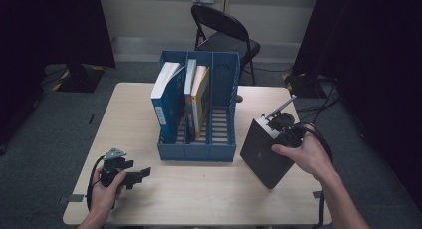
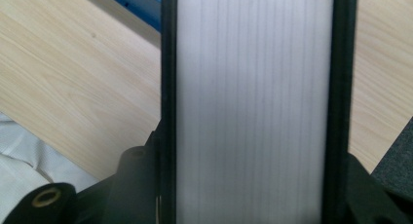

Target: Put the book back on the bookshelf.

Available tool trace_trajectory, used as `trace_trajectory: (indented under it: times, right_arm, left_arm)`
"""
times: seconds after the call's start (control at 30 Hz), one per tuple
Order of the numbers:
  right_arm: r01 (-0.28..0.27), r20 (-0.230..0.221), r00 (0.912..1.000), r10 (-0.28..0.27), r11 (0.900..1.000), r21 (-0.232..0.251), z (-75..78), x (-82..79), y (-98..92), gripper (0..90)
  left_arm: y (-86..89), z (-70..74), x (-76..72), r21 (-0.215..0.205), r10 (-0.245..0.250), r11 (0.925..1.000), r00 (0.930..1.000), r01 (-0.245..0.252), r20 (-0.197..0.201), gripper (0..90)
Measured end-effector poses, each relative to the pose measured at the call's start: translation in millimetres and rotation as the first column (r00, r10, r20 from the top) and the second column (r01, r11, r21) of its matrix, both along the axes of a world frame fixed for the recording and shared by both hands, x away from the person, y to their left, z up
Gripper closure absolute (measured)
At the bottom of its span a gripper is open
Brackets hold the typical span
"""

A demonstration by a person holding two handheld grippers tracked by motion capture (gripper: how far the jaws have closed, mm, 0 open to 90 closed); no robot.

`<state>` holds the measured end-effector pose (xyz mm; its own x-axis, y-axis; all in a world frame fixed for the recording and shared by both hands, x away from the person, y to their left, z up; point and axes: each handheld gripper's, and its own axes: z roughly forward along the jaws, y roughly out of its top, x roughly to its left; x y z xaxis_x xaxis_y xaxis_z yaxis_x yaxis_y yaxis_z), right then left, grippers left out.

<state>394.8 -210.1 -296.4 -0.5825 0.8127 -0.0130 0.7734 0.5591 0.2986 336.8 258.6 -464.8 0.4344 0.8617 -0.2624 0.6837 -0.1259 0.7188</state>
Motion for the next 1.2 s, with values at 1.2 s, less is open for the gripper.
trace_trajectory:
  times: [1.2]
  right_arm:
    - [-0.026, 0.106, 0.9941, 0.020, 0.998, 0.050, 82.9, 39.7, 52.9, 53.4]
  left_arm:
    - [0.5, -0.9, 0.0, -0.004, -0.010, 0.9999, 0.9999, 0.010, -0.007, 19.7]
